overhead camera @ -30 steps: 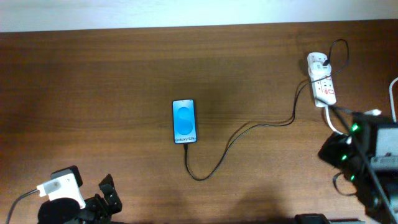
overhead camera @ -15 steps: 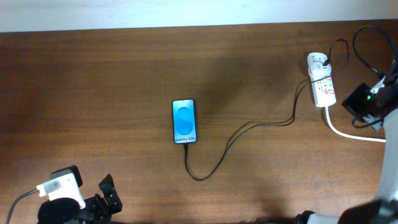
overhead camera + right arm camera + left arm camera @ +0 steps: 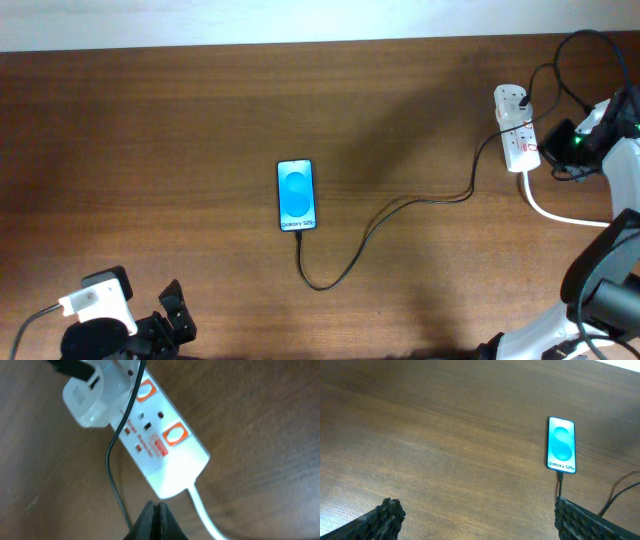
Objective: Plug charger to phone and switch on socket
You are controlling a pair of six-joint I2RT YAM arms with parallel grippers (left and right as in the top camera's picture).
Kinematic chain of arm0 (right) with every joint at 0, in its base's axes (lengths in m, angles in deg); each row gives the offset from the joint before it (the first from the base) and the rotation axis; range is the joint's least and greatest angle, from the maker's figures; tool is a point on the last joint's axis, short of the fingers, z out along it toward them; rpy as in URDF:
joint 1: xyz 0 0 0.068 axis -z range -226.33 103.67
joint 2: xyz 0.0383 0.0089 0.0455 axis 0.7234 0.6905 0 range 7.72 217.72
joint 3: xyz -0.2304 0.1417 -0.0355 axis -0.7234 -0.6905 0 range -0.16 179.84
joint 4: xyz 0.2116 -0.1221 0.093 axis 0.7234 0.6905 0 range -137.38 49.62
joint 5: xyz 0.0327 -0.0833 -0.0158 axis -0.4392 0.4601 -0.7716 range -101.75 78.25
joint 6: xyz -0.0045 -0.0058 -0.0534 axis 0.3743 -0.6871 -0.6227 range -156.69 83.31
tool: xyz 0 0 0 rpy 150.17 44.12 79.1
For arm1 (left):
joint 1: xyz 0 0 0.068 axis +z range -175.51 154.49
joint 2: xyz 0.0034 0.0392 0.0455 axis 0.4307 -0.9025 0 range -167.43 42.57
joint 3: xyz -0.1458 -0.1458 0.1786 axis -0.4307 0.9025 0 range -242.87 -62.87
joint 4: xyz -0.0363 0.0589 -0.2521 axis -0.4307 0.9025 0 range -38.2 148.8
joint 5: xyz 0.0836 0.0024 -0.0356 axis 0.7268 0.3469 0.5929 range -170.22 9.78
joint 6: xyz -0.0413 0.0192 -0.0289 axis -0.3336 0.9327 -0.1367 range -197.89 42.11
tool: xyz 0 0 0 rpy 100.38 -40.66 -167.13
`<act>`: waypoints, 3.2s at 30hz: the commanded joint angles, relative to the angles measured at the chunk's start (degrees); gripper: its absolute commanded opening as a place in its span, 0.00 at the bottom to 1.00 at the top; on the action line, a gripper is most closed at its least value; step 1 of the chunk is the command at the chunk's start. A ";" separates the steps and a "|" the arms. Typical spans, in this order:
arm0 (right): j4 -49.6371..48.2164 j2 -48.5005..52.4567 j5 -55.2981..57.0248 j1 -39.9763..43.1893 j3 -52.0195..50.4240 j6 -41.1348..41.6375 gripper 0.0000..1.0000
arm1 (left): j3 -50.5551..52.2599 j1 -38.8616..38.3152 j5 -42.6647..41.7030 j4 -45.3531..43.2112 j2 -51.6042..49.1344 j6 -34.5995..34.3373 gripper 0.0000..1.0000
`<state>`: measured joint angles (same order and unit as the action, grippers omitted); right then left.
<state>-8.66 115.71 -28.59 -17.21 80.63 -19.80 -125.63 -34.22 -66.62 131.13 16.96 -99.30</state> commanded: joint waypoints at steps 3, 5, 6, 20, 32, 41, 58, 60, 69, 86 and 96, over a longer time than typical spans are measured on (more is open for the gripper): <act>-6.08 5.22 0.96 0.15 0.63 -1.73 0.04 | 0.09 0.00 0.79 -0.20 0.28 0.66 0.99; -8.52 6.36 1.03 0.15 0.63 -1.75 0.04 | 0.09 0.00 0.79 -0.20 0.28 0.68 0.99; -10.14 6.78 0.98 0.15 0.63 -1.68 0.04 | 0.09 0.00 0.79 -0.20 0.28 0.66 0.99; -20.22 13.42 0.52 0.07 0.63 -1.64 0.04 | 0.09 0.00 0.79 -0.20 0.28 0.68 0.99; -27.19 14.88 1.25 -5.49 0.63 -1.66 0.04 | 0.09 0.00 0.79 -0.20 0.28 0.66 0.99; -28.15 15.28 2.71 -5.81 0.66 -4.66 0.04 | 0.09 -0.02 0.79 -0.20 0.28 0.66 0.99; -26.18 11.61 4.02 -3.87 1.97 -4.63 0.04 | 0.09 0.00 0.79 -0.20 0.28 0.66 0.99; -27.43 11.61 4.00 -3.87 2.05 -4.63 0.04 | 0.09 0.00 0.79 -0.20 0.28 0.68 0.99; -27.30 11.80 3.78 -4.02 1.62 -4.46 0.04 | 0.09 0.00 0.79 -0.20 0.28 0.66 0.99; -26.88 14.69 1.90 -4.09 0.90 -4.72 0.04 | 0.09 0.00 0.79 -0.20 0.28 0.68 0.99; -27.93 17.46 2.32 -6.67 0.63 -6.78 0.04 | 0.09 0.00 0.79 -0.20 0.28 0.68 0.99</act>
<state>-35.85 130.48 -25.86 -21.47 81.70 -24.66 -125.63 -34.22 -66.62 131.10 16.96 -99.30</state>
